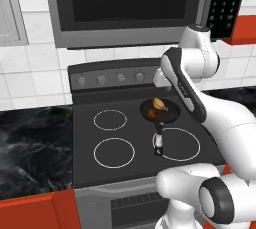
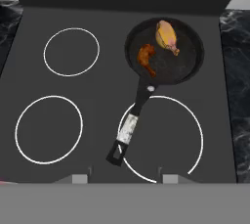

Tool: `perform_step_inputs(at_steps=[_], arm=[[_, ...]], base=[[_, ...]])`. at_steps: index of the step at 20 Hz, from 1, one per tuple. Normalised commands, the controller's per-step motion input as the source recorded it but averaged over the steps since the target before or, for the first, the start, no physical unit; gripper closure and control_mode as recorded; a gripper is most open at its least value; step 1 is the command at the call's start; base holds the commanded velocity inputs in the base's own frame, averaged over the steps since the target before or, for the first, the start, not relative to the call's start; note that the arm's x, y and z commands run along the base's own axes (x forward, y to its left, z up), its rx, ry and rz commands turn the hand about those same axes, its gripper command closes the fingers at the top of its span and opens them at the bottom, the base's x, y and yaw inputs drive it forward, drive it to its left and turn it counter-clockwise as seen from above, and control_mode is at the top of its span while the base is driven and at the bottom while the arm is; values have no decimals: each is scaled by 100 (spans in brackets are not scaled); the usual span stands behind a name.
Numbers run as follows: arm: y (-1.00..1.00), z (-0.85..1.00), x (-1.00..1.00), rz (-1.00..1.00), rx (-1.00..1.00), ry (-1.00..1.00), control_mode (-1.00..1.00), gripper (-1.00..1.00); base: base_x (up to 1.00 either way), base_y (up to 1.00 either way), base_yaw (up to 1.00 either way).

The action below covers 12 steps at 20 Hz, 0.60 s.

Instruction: Take the chicken drumsticks from the pan and place one on each plate on the dining counter.

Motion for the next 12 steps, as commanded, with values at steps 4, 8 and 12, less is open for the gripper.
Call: perform_step_inputs(at_steps=[4, 8, 12], arm=[[-6, -18, 0, 3, 0, -8, -100, -100], [-29, -30, 0, 3, 1, -20, -100, -100], [-37, -33, 0, 1, 1, -21, -100, -100]], base=[[0, 0, 0], [0, 0, 0], [0, 0, 0]])
